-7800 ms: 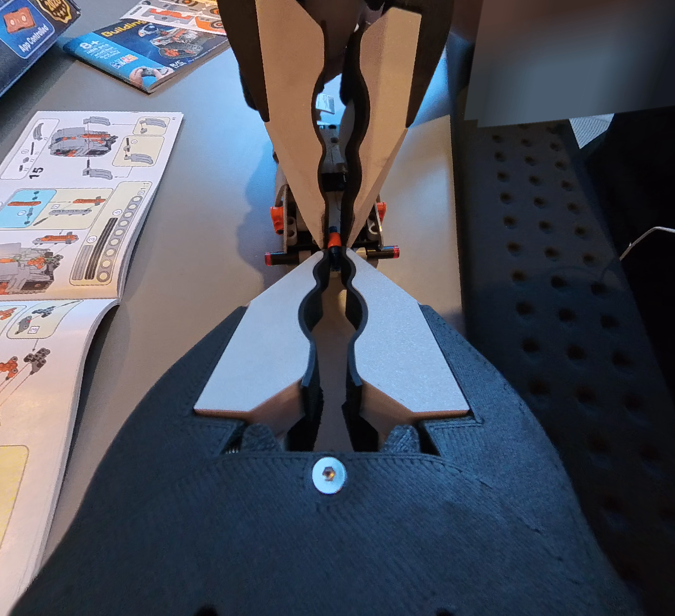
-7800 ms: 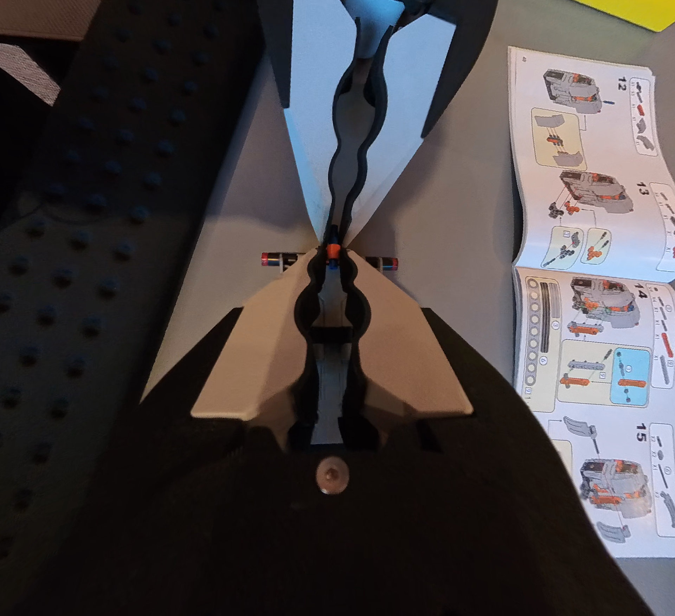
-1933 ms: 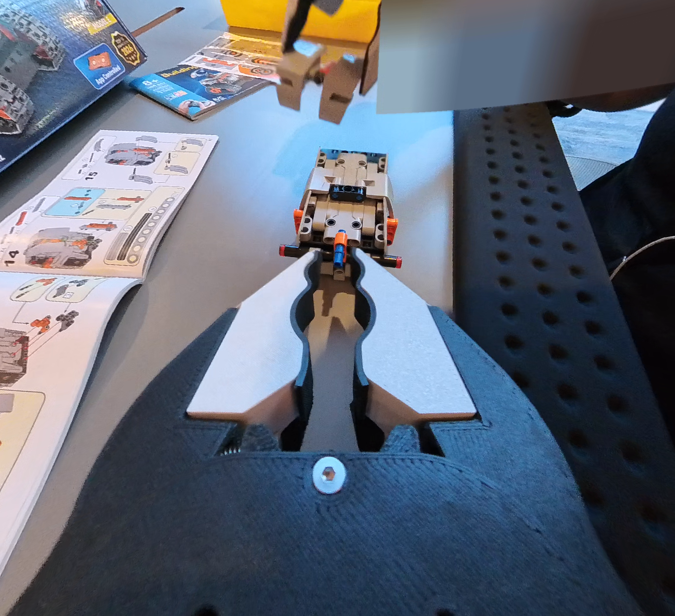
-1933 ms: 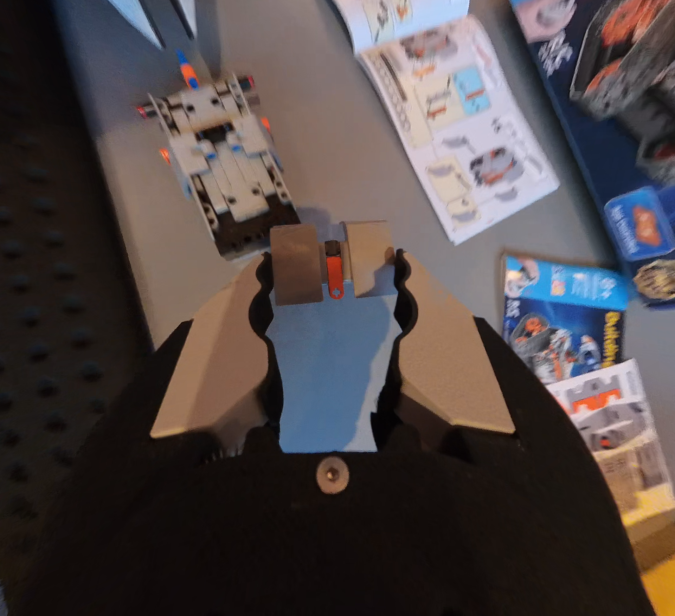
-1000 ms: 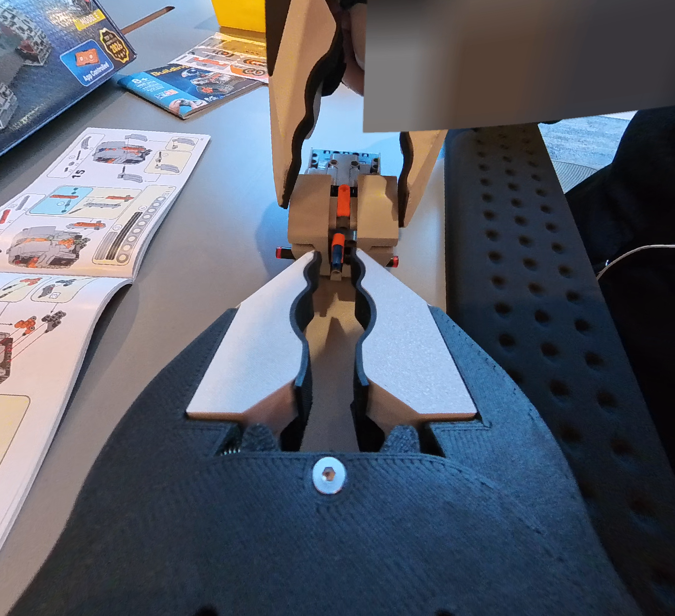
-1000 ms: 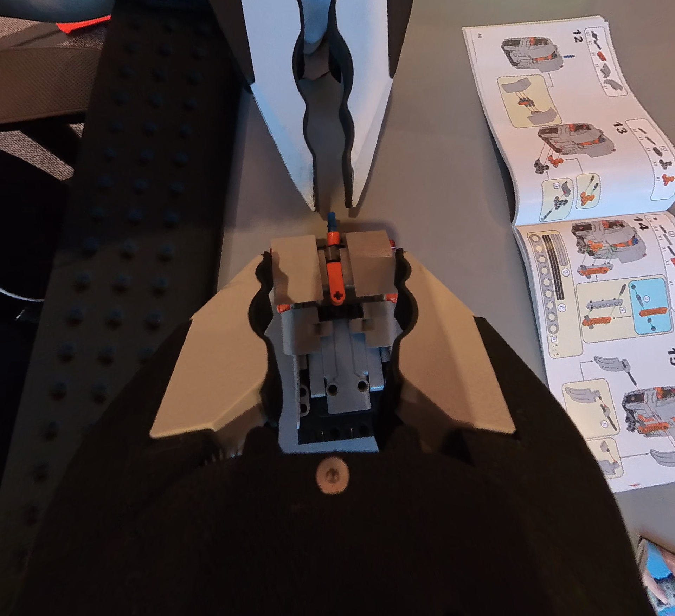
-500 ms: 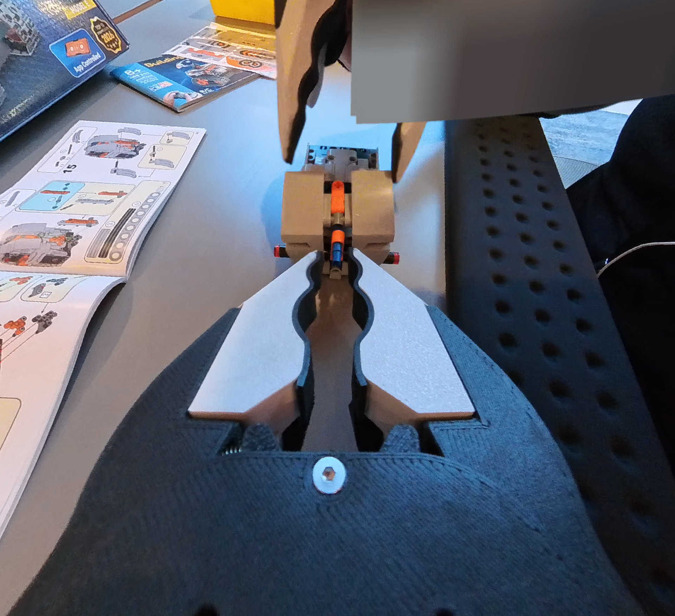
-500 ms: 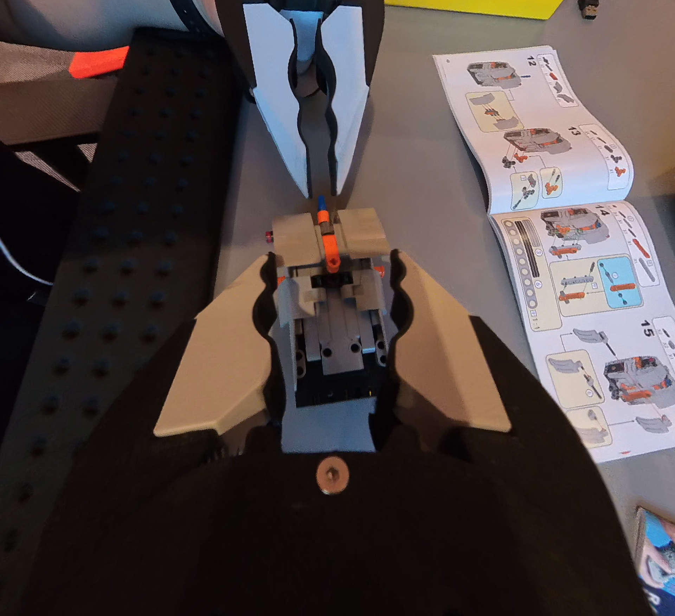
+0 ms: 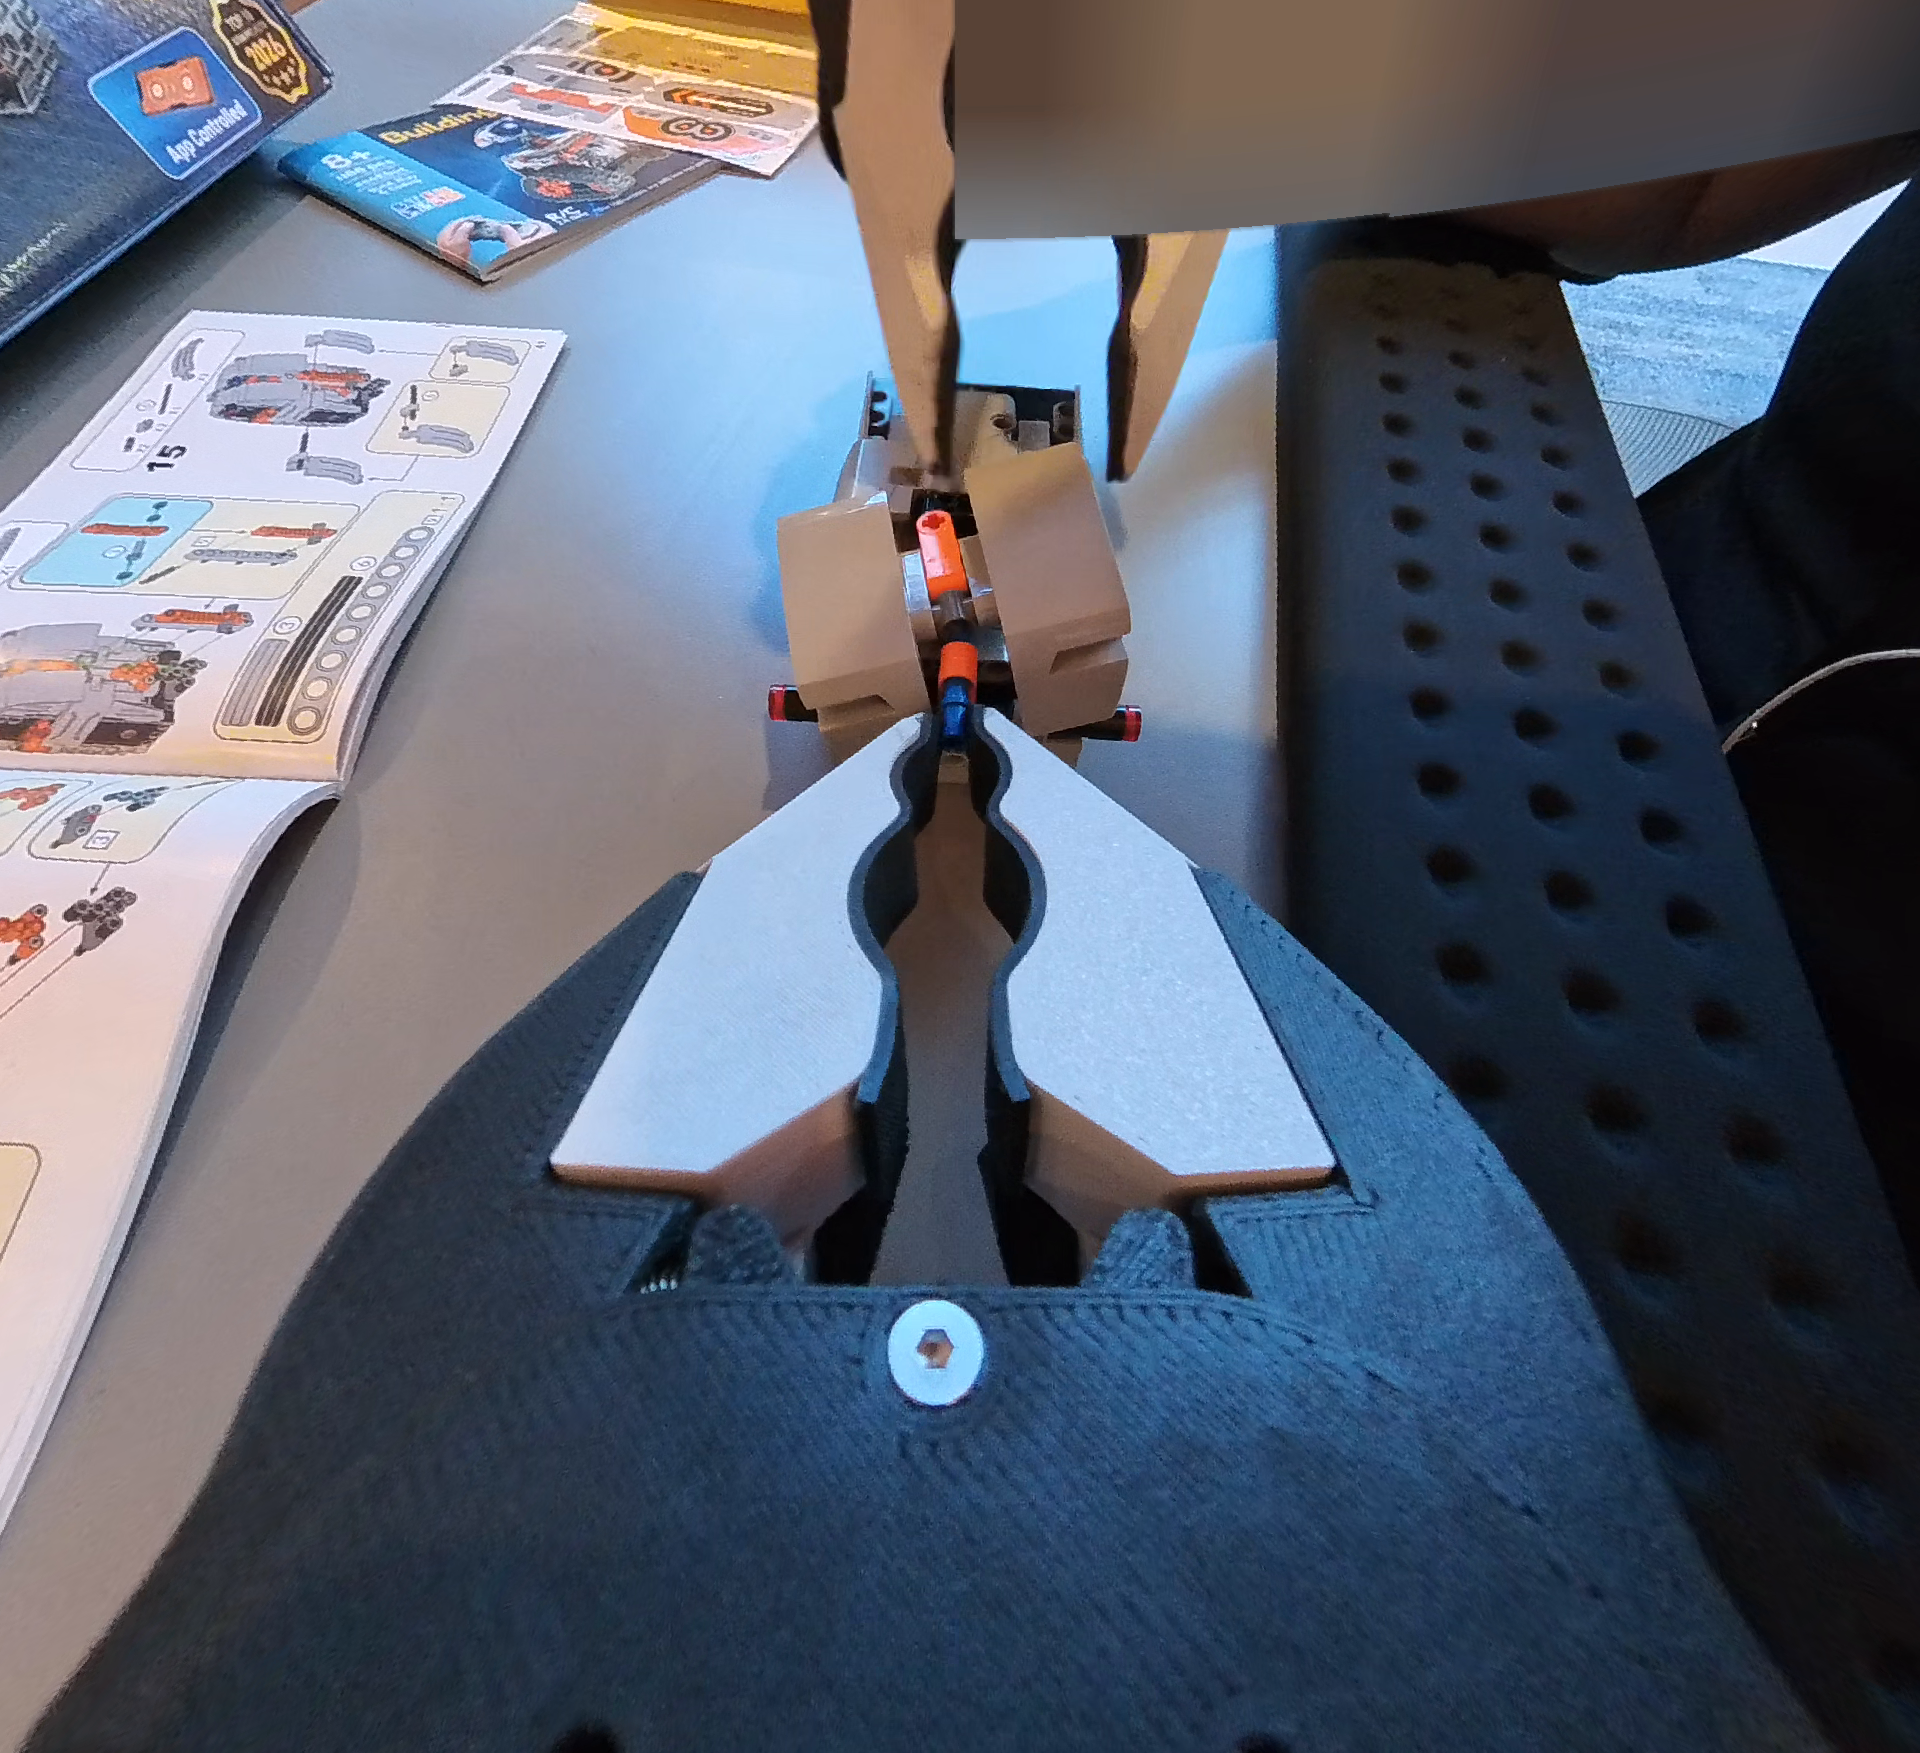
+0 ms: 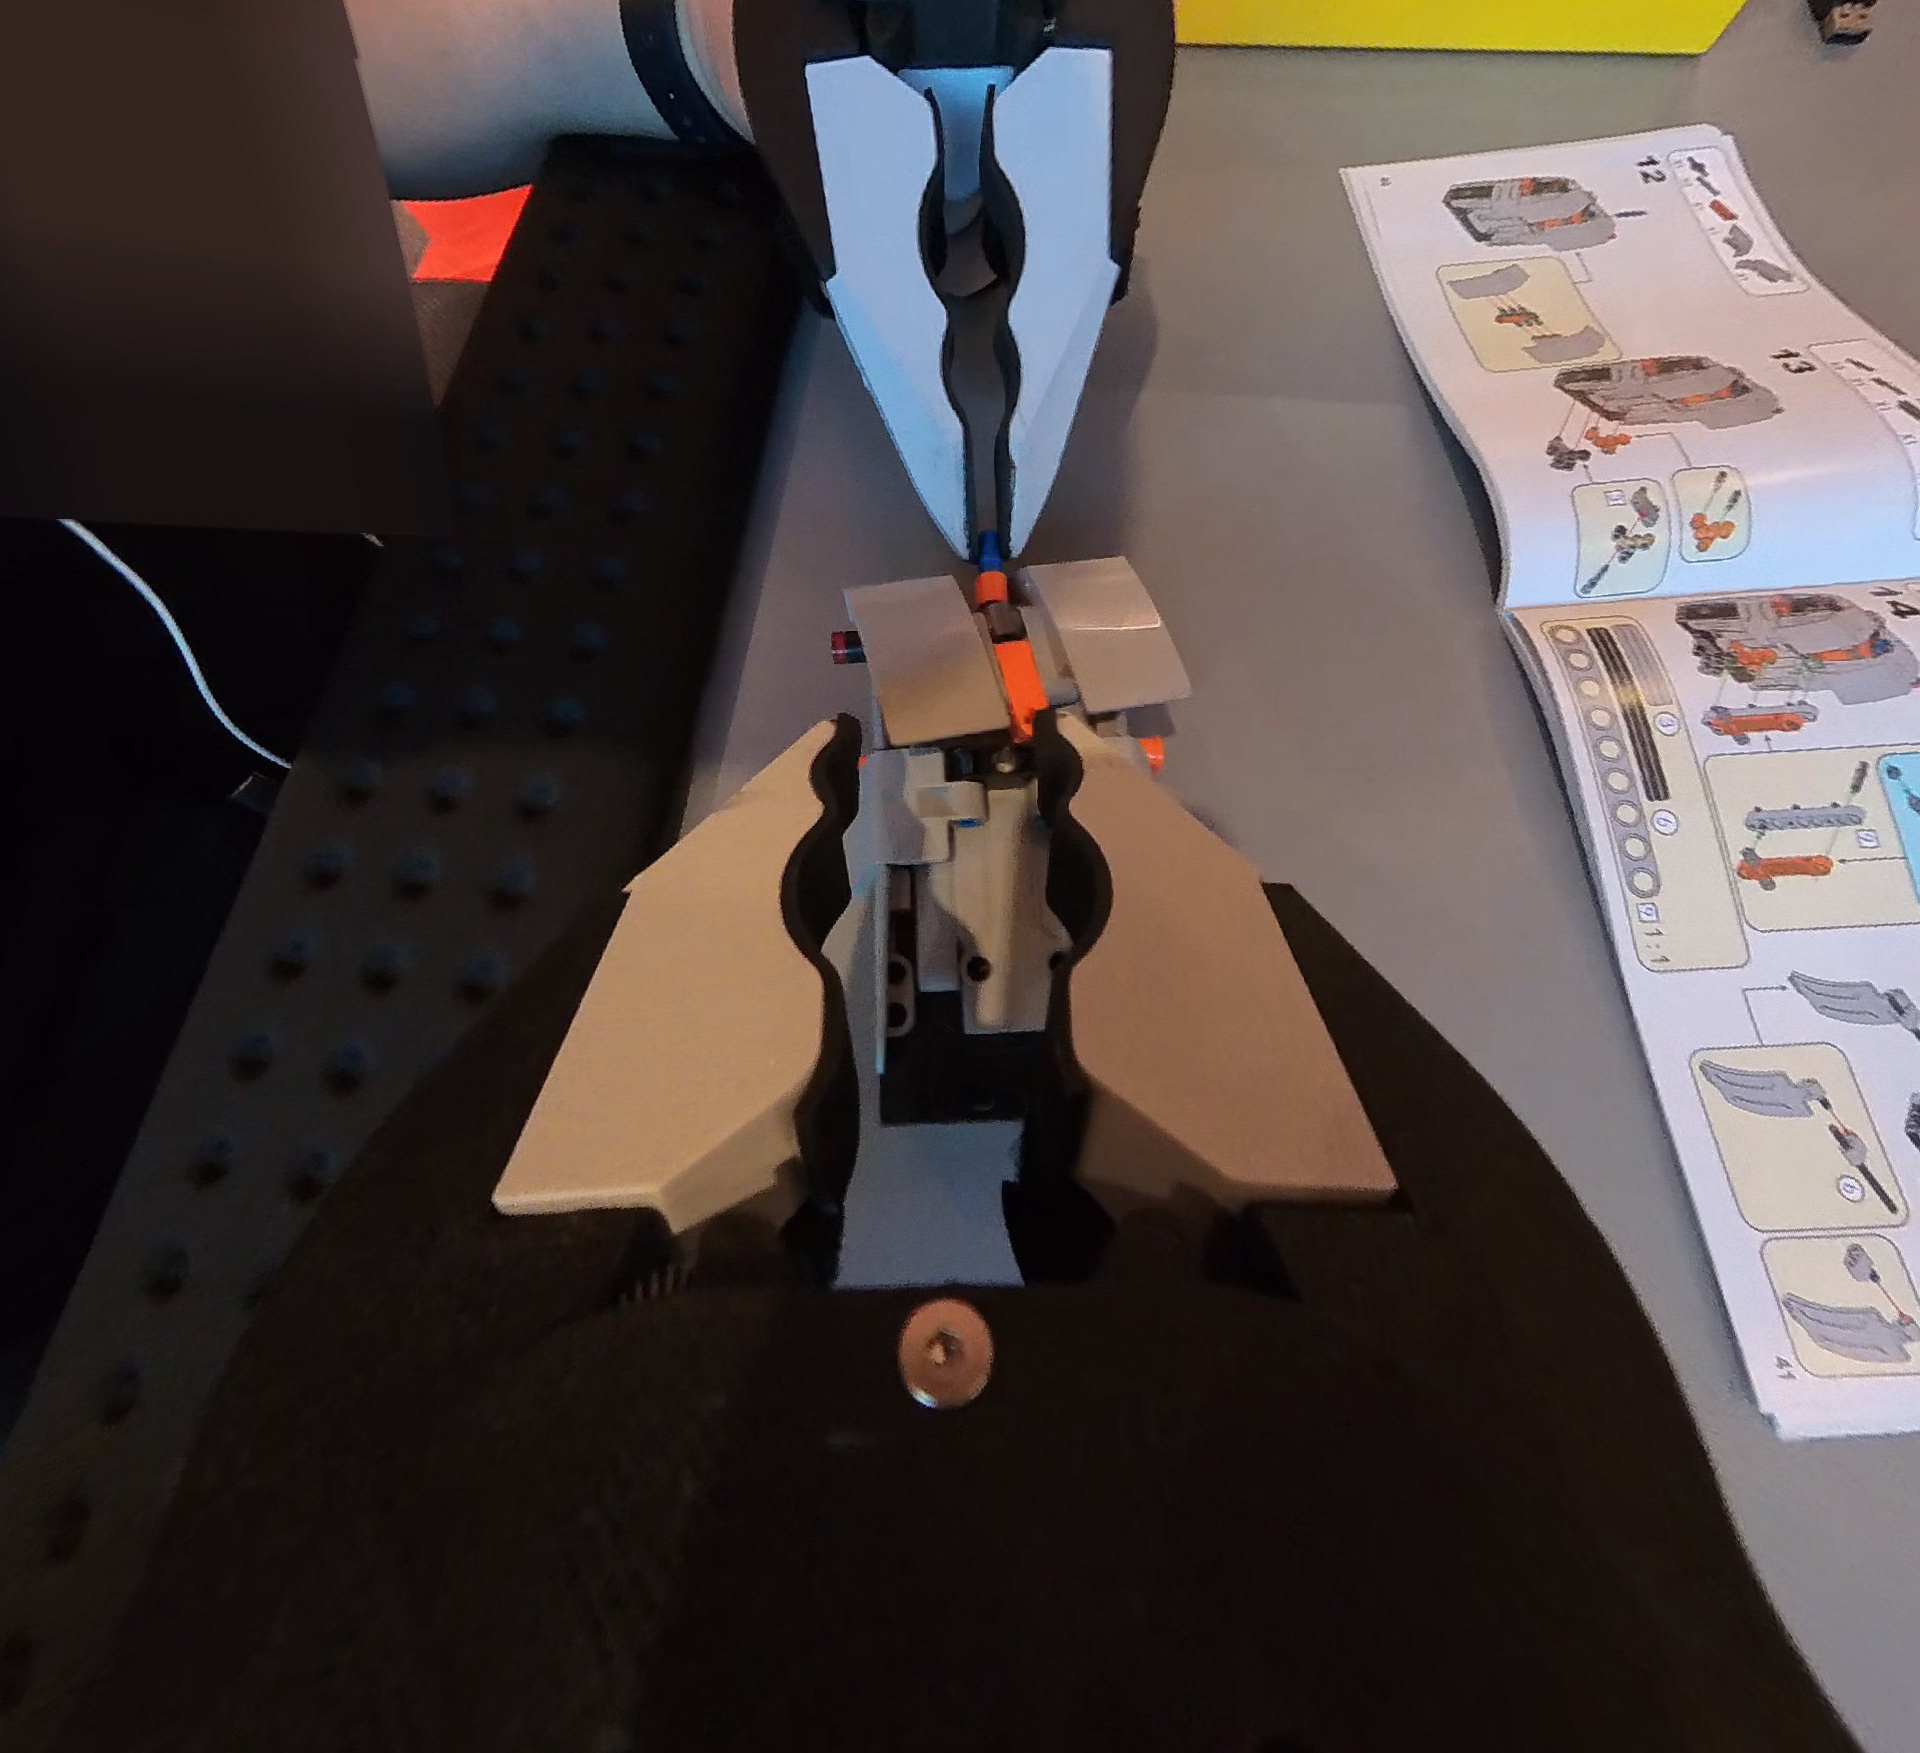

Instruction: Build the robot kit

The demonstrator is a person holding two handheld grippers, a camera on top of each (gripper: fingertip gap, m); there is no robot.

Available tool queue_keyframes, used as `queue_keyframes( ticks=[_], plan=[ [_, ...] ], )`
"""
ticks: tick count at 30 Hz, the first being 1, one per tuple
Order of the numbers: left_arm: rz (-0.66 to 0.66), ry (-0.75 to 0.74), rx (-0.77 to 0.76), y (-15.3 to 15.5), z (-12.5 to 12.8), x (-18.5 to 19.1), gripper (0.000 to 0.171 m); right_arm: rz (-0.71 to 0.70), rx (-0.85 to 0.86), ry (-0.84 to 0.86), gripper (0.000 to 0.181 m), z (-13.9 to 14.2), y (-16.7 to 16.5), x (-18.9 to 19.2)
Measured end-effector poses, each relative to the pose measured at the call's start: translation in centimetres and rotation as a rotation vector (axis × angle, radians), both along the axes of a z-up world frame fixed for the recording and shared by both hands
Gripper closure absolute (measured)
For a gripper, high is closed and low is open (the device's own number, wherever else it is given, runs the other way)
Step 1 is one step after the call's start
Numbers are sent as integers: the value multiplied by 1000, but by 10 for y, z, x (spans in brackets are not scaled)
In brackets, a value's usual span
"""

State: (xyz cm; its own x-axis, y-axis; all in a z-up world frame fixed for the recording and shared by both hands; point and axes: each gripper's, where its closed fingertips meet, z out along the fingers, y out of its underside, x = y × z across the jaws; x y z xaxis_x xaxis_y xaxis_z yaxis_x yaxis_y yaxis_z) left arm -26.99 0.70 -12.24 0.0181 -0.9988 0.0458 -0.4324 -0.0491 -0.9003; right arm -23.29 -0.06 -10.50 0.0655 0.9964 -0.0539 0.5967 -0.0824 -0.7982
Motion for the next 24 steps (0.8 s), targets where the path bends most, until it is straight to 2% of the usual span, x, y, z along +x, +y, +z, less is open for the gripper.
queue_keyframes(
  ticks=[4, 10, 13, 18, 21, 24],
  plan=[
    [5, -5, -9, 1, 1, 0, 167, 39, -5, -24, 156, -4, -9, -3],
    [7, -15, -9, 2, 2, -1, 167, 36, 14, -11, 153, 2, -7, 0],
    [6, -15, -6, 2, 2, -1, 166, 12, 31, 26, 135, 9, 4, 2],
    [11, -19, -14, 3, 3, -2, 166, 114, 7, 94, 112, 13, 3, -8],
    [11, -18, -12, 3, 3, -2, 167, 129, 35, 47, 108, 2, 4, -13],
    [10, -19, -16, 3, 3, -2, 168, 126, 66, 18, 114, -4, 3, -12]
  ],
)
